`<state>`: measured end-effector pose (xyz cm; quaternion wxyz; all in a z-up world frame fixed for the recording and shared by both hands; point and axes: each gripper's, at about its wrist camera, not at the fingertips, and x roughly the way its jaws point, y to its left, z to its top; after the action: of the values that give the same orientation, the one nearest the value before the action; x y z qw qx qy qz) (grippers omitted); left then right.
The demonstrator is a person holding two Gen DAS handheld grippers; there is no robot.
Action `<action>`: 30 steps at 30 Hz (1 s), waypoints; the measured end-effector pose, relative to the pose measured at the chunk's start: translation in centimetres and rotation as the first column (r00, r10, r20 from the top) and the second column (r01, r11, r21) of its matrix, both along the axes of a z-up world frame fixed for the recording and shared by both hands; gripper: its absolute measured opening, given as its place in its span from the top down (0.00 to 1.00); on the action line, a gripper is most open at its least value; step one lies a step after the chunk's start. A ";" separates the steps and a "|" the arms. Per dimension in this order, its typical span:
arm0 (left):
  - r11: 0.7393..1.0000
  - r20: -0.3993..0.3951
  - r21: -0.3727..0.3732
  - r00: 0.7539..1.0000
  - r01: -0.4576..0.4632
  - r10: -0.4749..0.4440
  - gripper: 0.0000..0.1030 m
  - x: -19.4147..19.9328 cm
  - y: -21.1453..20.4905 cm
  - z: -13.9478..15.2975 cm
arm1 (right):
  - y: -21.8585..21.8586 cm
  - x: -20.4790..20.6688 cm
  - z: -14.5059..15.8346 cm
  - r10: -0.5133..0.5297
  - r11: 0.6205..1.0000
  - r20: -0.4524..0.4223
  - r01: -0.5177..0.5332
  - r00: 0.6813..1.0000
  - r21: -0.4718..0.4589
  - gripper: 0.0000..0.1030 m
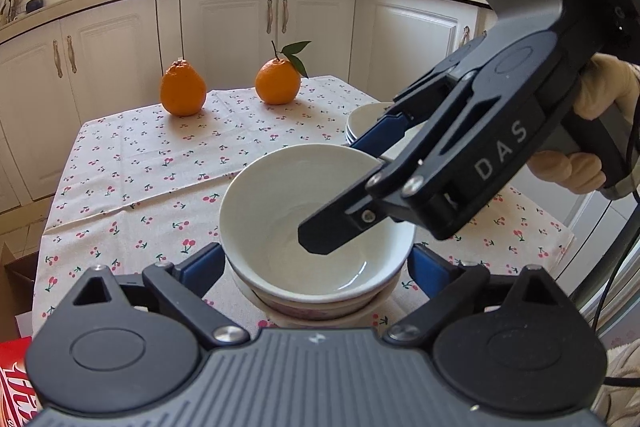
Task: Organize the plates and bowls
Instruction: 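Lower the bowl into the nested bowls and open the right tool, then grip the three-bowl stack from opposite sides with the left and right tools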
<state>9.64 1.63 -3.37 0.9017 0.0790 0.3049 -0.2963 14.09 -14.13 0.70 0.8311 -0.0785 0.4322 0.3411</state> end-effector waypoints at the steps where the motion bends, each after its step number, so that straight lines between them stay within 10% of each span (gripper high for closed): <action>1: 1.000 0.004 -0.002 1.000 0.002 -0.002 0.04 -0.1 0.1 0.1 | 0.0 -0.1 0.1 -0.005 1.000 0.023 0.005 1.000 -0.009 0.09; 30: 0.973 0.056 0.131 0.979 0.189 -0.198 0.01 -1.2 1.6 -0.4 | -2.8 -4.4 0.5 0.050 0.999 0.166 -0.048 0.985 -0.016 0.00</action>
<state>8.42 3.19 -3.75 0.8717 0.1748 0.2824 -0.3603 9.70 -16.95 1.20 0.8552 -0.1221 0.3613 0.3510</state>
